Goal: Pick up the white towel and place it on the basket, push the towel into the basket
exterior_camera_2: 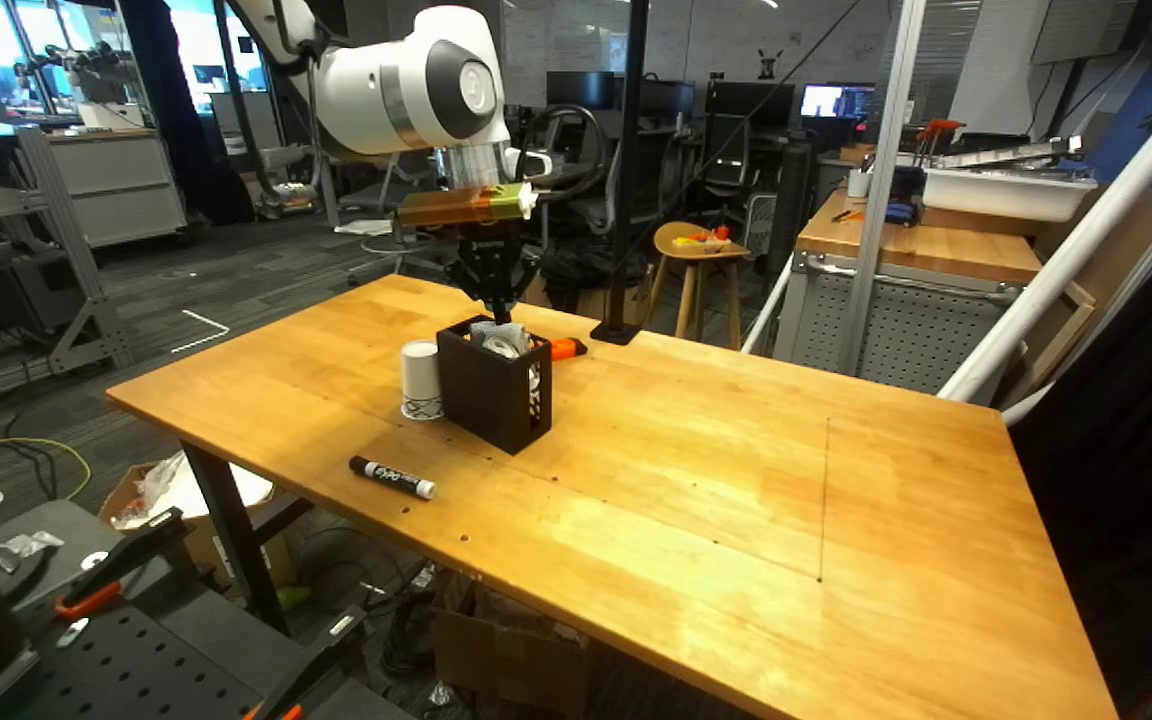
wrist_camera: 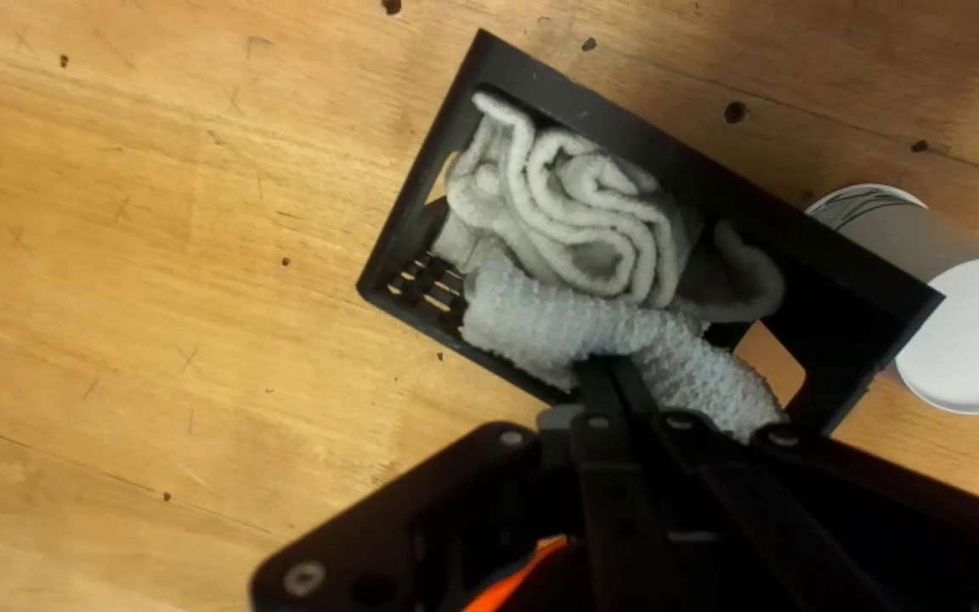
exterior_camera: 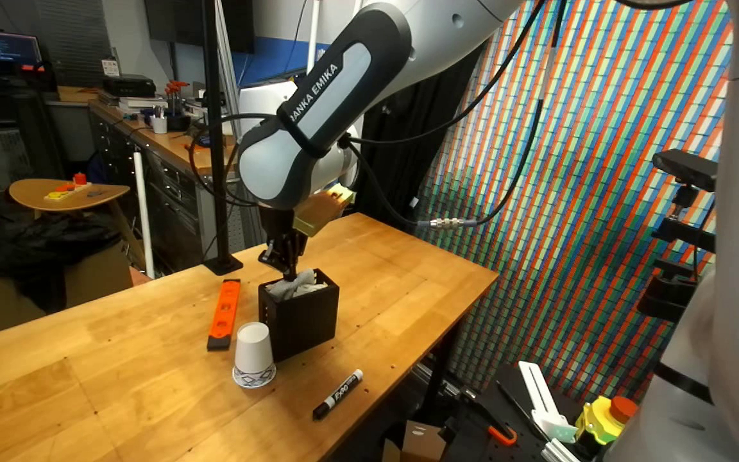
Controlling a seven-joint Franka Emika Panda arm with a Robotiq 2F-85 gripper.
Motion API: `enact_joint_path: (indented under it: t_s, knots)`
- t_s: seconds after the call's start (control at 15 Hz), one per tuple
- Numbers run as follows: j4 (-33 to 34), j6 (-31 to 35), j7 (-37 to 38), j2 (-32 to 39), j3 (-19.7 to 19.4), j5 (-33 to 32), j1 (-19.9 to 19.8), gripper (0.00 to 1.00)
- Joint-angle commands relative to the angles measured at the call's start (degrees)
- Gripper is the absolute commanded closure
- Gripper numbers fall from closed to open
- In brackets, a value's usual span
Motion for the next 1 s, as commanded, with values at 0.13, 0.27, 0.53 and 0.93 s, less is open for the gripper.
enact_joint_path:
  t_s: [0.13, 0.27, 0.53, 0.93]
  knots:
    - [-5.3, 1.2, 1.3, -2.8, -0.1, 0.5, 0.0, 0.94]
    - [-5.8, 1.2, 1.3, -3.4, 0.0, 0.3, 0.1, 0.94]
    - [-5.5, 0.6, 1.2, -4.7, 0.0, -0.9, 0.6, 0.94]
    - [-4.5, 0.2, 1.4, -6.7, -0.5, -4.2, 1.1, 0.93]
